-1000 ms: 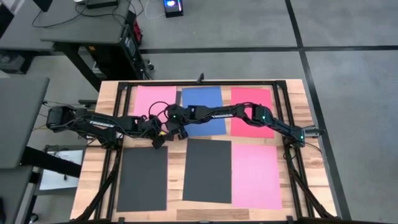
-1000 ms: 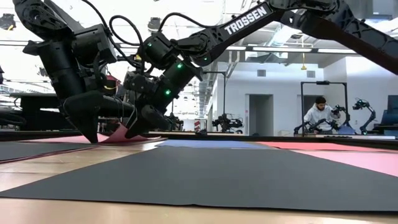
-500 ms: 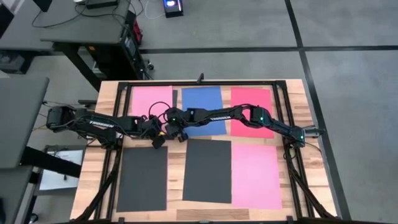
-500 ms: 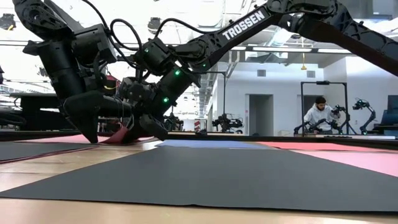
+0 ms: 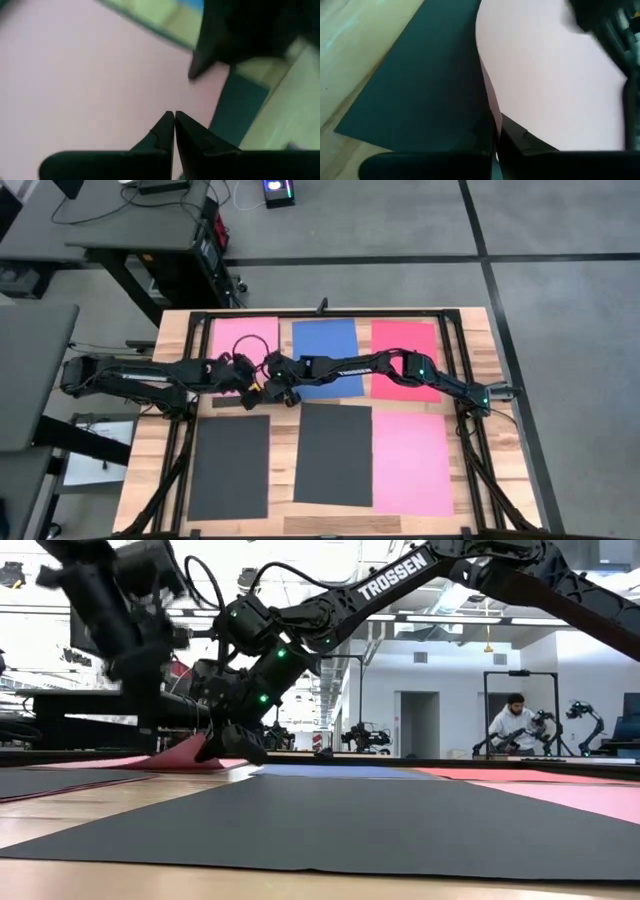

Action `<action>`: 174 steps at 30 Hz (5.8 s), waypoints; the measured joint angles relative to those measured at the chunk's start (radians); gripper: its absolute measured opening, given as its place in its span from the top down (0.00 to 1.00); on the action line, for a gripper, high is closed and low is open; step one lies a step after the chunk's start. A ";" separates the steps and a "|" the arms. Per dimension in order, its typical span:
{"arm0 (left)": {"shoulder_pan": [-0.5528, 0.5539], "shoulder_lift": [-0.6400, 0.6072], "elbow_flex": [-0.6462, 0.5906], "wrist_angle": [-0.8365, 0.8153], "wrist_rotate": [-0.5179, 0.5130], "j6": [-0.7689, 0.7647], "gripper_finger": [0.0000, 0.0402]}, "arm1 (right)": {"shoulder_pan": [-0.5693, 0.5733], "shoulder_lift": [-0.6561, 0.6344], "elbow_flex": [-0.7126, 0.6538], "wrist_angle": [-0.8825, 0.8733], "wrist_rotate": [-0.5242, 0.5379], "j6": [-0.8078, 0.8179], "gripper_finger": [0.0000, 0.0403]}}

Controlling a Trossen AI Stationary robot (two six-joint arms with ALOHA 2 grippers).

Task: Organize paper
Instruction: Stack the pink paper on top of the pink paper

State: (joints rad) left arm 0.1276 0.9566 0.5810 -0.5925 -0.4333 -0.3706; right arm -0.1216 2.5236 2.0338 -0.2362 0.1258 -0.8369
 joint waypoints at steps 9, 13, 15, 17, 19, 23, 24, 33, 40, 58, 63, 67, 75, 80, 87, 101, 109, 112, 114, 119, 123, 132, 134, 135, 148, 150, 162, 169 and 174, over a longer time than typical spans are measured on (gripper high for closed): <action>-0.034 -0.247 0.130 0.070 -0.044 0.203 1.00 | 0.018 -0.149 -0.001 -0.108 0.157 -0.062 1.00; -0.075 -0.337 0.154 0.168 -0.044 0.300 1.00 | 0.019 -0.304 -0.001 -0.204 0.191 -0.011 1.00; -0.092 -0.370 0.154 0.193 -0.045 0.333 1.00 | 0.018 -0.390 -0.001 -0.234 0.192 0.029 1.00; -0.103 -0.385 0.154 0.204 -0.064 0.349 1.00 | 0.021 -0.487 -0.001 -0.247 0.193 0.055 1.00; -0.111 -0.387 0.154 0.196 -0.085 0.352 1.00 | 0.030 -0.591 -0.001 -0.260 0.195 0.075 1.00; -0.128 -0.376 0.154 0.206 -0.112 0.368 1.00 | 0.068 -0.778 0.000 -0.317 0.248 0.132 1.00; -0.133 -0.372 0.154 0.219 -0.118 0.379 1.00 | 0.084 -0.820 0.000 -0.347 0.280 0.149 1.00; -0.193 -0.293 0.153 0.370 -0.124 0.435 1.00 | 0.328 -1.080 0.000 -0.679 0.525 0.476 1.00; -0.262 -0.118 0.153 0.494 -0.123 0.476 1.00 | 0.530 -1.132 0.000 -1.028 0.532 0.895 1.00; -0.323 0.298 0.170 0.886 0.134 0.565 0.98 | 0.766 -1.036 0.000 -1.281 0.524 1.283 1.00; -0.323 0.323 0.228 0.831 0.171 0.627 0.86 | 0.754 -1.037 0.000 -1.288 0.524 1.283 1.00; -0.323 0.323 0.254 0.805 0.171 0.635 0.71 | 0.754 -1.037 0.000 -1.295 0.525 1.283 1.00; -0.259 0.426 0.256 0.930 0.257 0.477 0.48 | 0.754 -1.037 0.000 -1.294 0.525 1.282 1.00; -0.190 0.546 0.256 1.116 0.426 0.419 0.44 | 0.759 -1.037 0.000 -1.291 0.525 1.282 1.00; -0.166 0.687 0.262 1.352 0.543 0.354 0.43 | 0.770 -1.037 0.000 -1.290 0.526 1.274 1.00; -0.190 0.756 0.350 1.386 0.533 0.465 0.73 | 0.770 -1.036 0.000 -1.330 0.458 1.362 1.00; -0.222 0.755 0.362 1.358 0.533 0.589 0.98 | 0.842 -1.026 -0.002 -1.335 0.342 1.490 1.00; -0.229 0.755 0.368 1.352 0.530 0.612 1.00 | 0.875 -1.018 -0.003 -1.335 0.312 1.558 1.00; -0.231 0.755 0.388 1.334 0.528 0.626 1.00 | 0.895 -1.012 -0.006 -1.334 0.295 1.593 1.00; -0.251 0.755 0.471 1.193 0.523 0.688 1.00 | 0.926 -1.011 -0.062 -1.335 0.294 1.648 1.00; -0.282 0.750 0.530 1.075 0.483 0.723 1.00 | 0.942 -1.011 -0.148 -1.316 0.398 1.644 1.00; -0.340 0.717 0.569 0.886 0.356 0.751 1.00 | 1.016 -1.050 -0.354 -1.030 0.584 1.539 1.00; -0.344 0.713 0.570 0.902 0.354 0.758 1.00 | 1.034 -1.084 -0.404 -0.972 0.596 1.544 1.00; -0.345 0.708 0.569 0.895 0.349 0.761 1.00 | 1.044 -1.105 -0.434 -0.939 0.599 1.550 1.00; -0.343 0.704 0.568 1.002 0.328 0.829 1.00 | 1.224 -1.462 -0.984 -0.344 0.787 1.552 1.00; -0.343 0.704 0.568 1.031 0.329 0.854 1.00 | 1.235 -1.520 -1.040 -0.352 0.788 1.560 1.00; -0.320 0.712 0.622 1.052 0.327 0.965 1.00 | 1.155 -1.754 -1.002 -0.778 0.752 1.683 1.00; -0.319 0.713 0.630 1.053 0.327 1.076 1.00 | 1.013 -1.709 -0.936 -1.088 0.641 1.779 1.00; -0.305 0.713 0.630 1.049 0.338 1.085 1.00 | 0.923 -1.651 -0.867 -1.113 0.631 1.696 1.00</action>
State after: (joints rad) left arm -0.1773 1.6691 1.2110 0.4565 -0.0955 0.7143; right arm 0.8018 0.8724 1.1664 -1.3492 0.7564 0.8589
